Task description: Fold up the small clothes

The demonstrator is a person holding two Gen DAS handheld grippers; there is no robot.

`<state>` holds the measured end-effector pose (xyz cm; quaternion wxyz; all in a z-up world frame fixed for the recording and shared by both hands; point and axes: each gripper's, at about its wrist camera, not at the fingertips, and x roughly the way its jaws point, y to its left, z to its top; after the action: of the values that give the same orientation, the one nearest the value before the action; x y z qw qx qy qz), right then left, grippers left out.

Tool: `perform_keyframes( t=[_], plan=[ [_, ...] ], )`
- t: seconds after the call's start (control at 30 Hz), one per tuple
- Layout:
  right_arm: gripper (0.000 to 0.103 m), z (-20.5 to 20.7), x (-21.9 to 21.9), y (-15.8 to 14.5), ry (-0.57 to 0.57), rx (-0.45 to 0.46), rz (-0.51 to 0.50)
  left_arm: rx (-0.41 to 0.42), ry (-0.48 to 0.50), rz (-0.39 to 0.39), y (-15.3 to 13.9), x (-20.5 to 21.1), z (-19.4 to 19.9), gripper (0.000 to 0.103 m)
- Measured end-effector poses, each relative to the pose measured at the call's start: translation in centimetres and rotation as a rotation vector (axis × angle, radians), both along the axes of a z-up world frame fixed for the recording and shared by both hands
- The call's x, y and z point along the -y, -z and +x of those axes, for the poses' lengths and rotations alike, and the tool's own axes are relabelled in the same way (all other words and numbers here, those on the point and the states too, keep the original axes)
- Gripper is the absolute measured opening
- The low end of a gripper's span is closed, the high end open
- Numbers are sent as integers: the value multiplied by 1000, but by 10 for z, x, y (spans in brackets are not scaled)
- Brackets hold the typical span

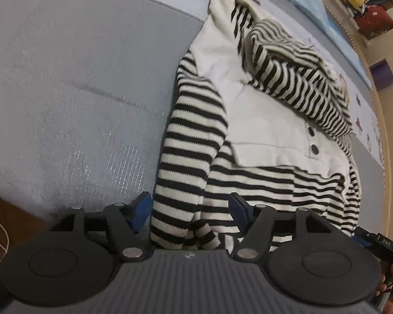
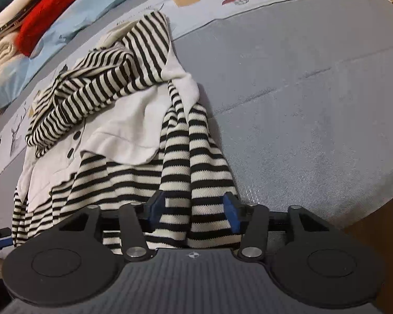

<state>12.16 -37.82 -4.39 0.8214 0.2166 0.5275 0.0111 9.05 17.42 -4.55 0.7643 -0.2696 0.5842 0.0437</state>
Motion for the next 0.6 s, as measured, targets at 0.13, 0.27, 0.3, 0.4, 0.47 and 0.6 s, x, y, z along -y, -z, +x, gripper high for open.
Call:
perform_keyframes(
  t=[0.13, 0.27, 0.3, 0.4, 0.47, 0.6],
  plan=[
    [59, 3, -8, 9, -43, -51, -21, -44, 16, 21, 10, 6, 2, 71],
    [60, 7, -14, 22, -62, -110, -52, -84, 36, 48, 20, 12, 2, 71],
    [61, 7, -16, 25, -69, -124, -60, -90, 38, 58, 22, 13, 1, 71],
    [64, 7, -25, 29, -106, -126, -98, -93, 43, 73, 23, 15, 0, 69],
    [64, 6, -28, 29, -115, -126, -117, -90, 49, 79, 23, 15, -1, 66],
    [64, 6, -25, 28, -89, -128, -124, -85, 76, 81, 23, 18, -3, 22]
  ],
)
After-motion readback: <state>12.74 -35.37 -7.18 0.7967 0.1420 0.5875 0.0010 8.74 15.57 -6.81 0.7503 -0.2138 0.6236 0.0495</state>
